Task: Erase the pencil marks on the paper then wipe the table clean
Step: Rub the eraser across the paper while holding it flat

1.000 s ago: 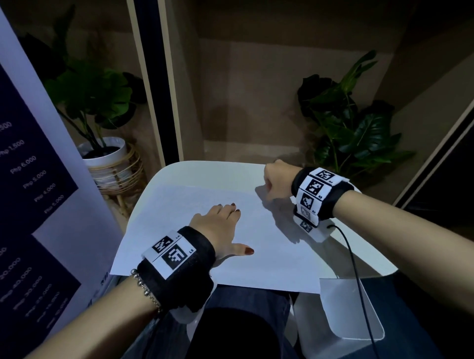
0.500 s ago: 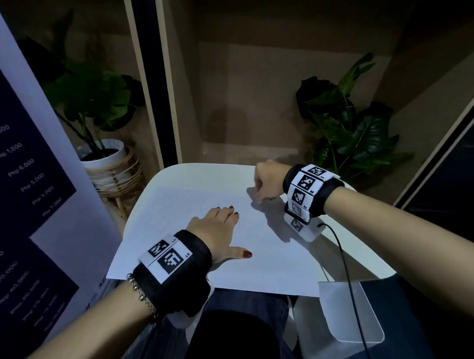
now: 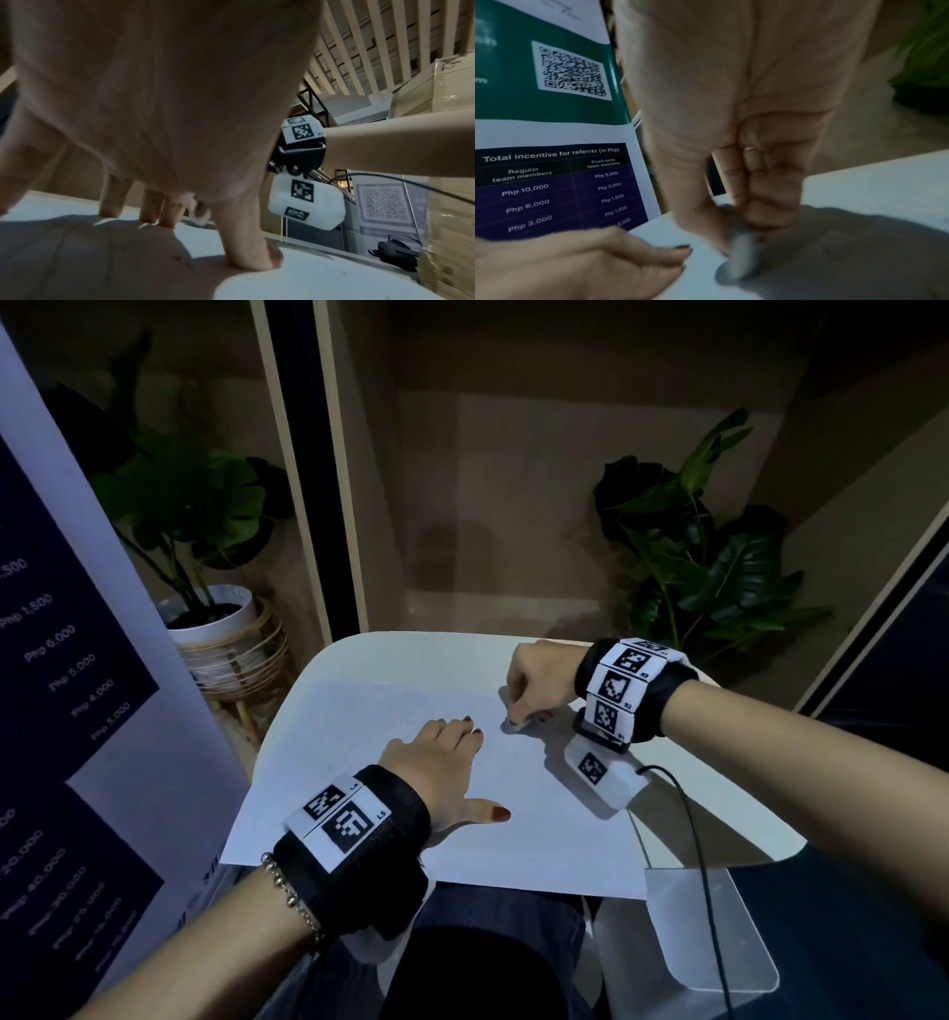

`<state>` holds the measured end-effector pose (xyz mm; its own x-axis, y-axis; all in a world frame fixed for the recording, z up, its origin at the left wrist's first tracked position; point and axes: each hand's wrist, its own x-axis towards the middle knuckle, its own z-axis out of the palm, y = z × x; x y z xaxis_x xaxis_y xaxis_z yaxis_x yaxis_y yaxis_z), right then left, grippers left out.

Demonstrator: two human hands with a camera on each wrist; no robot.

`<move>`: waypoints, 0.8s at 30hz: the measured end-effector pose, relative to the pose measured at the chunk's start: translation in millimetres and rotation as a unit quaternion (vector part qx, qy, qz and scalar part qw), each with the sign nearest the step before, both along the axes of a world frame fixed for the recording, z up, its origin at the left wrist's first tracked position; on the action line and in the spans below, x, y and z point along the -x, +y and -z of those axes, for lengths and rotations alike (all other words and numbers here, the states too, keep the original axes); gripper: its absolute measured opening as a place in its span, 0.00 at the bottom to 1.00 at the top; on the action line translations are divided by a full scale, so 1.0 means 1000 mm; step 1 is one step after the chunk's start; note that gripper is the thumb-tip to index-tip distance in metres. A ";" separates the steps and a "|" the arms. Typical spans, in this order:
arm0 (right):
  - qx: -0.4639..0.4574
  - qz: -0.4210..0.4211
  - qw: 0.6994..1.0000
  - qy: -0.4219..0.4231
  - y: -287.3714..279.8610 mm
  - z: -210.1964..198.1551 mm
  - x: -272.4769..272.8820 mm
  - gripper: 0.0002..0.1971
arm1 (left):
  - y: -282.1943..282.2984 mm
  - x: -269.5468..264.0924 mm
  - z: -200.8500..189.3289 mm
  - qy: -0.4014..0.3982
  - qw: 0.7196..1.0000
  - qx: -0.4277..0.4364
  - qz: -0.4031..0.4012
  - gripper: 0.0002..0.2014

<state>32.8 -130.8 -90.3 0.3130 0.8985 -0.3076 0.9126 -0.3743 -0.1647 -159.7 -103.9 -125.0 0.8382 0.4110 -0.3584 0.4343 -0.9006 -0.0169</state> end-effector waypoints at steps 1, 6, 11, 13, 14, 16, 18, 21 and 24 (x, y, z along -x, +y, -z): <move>0.009 0.005 1.000 -0.007 0.000 -0.001 0.000 0.13 | 0.000 0.000 0.000 0.001 1.000 0.000 0.000 0.45; 0.011 0.023 0.995 -0.091 0.000 -0.012 -0.003 0.17 | 0.000 0.001 0.000 -0.002 1.000 0.004 -0.002 0.45; 0.007 0.017 1.000 -0.001 0.005 -0.001 0.001 0.15 | 0.000 0.000 -0.001 0.002 1.000 0.003 0.000 0.45; 0.016 0.034 0.999 -0.007 0.003 -0.002 -0.003 0.18 | -0.001 0.001 -0.001 0.001 1.000 0.002 -0.001 0.45; 0.017 0.037 0.999 -0.034 0.004 -0.005 -0.005 0.19 | -0.001 0.001 0.000 0.000 1.000 0.001 -0.001 0.45; 0.014 0.034 0.995 -0.094 0.003 -0.013 -0.002 0.19 | -0.002 0.001 0.000 -0.001 1.000 0.002 -0.003 0.45; -0.003 0.023 0.996 -0.088 0.005 -0.014 0.005 0.17 | -0.002 0.001 -0.001 0.000 1.000 0.002 -0.003 0.46; 0.003 0.007 0.999 -0.042 0.010 -0.007 0.014 0.14 | -0.002 0.000 -0.002 0.003 1.000 0.002 -0.002 0.46; 0.024 0.022 0.997 -0.068 0.009 -0.007 0.009 0.14 | -0.002 0.000 -0.001 0.003 1.000 0.002 -0.003 0.45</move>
<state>23.8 -121.3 -83.6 0.3934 0.8686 -0.3014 0.9080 -0.4185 -0.0208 -160.1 -105.5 -123.6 0.8335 0.4147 -0.3651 0.4399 -0.8979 -0.0158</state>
